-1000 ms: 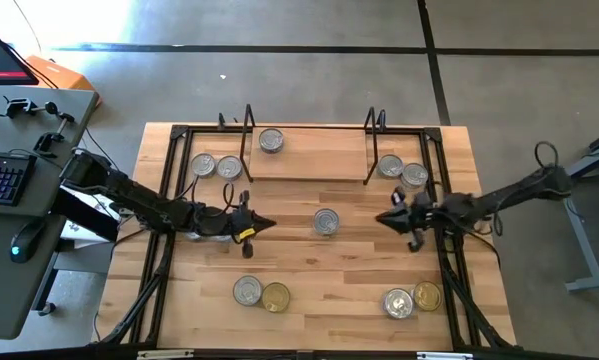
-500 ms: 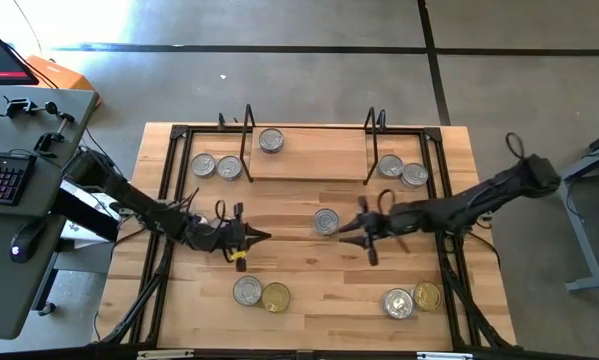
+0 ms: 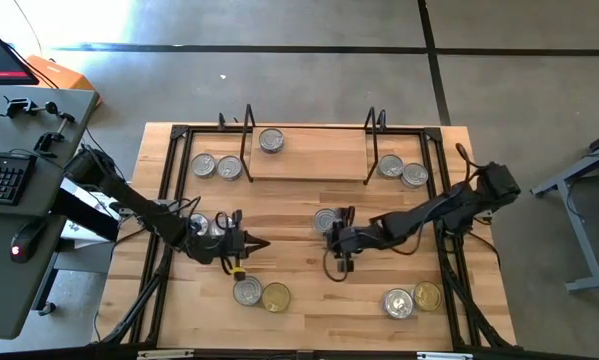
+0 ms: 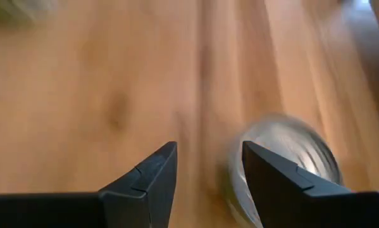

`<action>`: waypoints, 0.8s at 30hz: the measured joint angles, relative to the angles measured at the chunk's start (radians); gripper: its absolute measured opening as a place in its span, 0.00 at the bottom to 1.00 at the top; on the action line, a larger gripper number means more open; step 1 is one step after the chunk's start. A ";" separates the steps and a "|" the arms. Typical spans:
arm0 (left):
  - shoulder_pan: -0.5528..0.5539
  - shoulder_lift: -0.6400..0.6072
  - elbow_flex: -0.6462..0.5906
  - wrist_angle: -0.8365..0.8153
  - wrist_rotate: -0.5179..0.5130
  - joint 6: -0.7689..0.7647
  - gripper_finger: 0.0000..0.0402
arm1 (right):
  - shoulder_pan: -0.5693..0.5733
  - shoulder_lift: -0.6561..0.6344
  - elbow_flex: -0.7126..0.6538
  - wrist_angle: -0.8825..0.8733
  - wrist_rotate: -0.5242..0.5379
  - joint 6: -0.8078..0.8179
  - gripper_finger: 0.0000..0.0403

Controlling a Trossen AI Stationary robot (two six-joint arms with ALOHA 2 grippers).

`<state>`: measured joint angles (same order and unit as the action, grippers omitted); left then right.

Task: Stack canned seafood by type on shelf
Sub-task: Put the green tuna can on the shelf

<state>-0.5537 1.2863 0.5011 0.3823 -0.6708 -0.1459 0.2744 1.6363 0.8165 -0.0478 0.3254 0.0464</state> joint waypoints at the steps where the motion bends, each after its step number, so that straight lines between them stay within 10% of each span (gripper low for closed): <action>1: 0.000 0.001 0.000 -0.001 0.000 -0.002 0.00 | -0.007 0.001 0.005 -0.045 0.006 0.005 0.43; 24: 0.051 0.115 -0.001 0.041 -0.011 -0.069 0.00 | -0.052 0.136 -0.040 0.259 -0.086 0.160 0.43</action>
<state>-0.5030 1.4017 0.5003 0.4229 -0.6819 -0.2148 0.2222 1.7724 0.7765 0.2108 0.2392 0.2067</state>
